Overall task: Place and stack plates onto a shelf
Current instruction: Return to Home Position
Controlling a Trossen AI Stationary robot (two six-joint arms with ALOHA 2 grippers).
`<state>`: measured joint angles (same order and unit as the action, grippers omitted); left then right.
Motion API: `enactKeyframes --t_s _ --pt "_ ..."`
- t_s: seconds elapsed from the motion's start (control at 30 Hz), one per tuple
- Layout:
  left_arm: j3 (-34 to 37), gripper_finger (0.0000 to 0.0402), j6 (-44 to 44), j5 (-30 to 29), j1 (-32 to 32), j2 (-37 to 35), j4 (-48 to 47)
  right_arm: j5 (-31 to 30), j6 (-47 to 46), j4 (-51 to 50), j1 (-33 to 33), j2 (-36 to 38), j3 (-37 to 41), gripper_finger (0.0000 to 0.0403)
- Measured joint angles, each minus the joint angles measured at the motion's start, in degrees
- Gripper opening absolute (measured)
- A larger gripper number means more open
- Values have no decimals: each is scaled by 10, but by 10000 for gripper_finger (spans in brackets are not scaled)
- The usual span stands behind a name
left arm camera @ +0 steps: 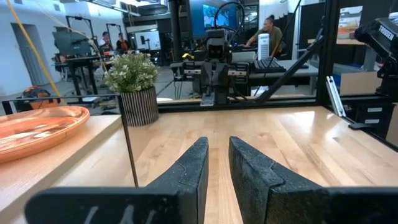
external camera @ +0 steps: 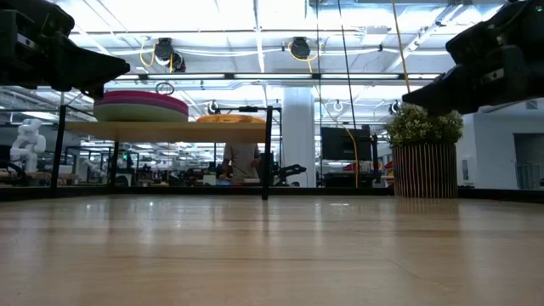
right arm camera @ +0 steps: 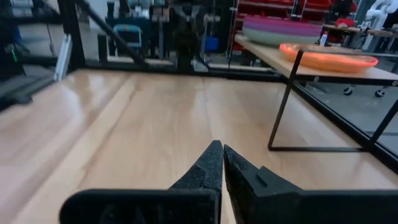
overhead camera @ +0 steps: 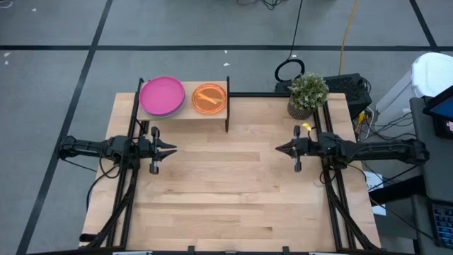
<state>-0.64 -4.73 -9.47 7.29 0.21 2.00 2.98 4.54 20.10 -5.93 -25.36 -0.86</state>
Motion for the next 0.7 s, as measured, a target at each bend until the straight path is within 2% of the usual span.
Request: enactKeyframes --t_s 0.2,0.3,0.4,0.7 --pt "0 69 -3 -2 0 0 7 -4 -25 -26 0 35 0 0" --pt "1 69 -8 -5 0 0 19 -35 -39 -42 6 48 0 0" --pt "1 69 -11 -8 0 0 20 -68 -40 -71 24 53 0 0" --pt "1 69 -14 -22 0 0 21 -105 -48 -64 90 73 0 0"
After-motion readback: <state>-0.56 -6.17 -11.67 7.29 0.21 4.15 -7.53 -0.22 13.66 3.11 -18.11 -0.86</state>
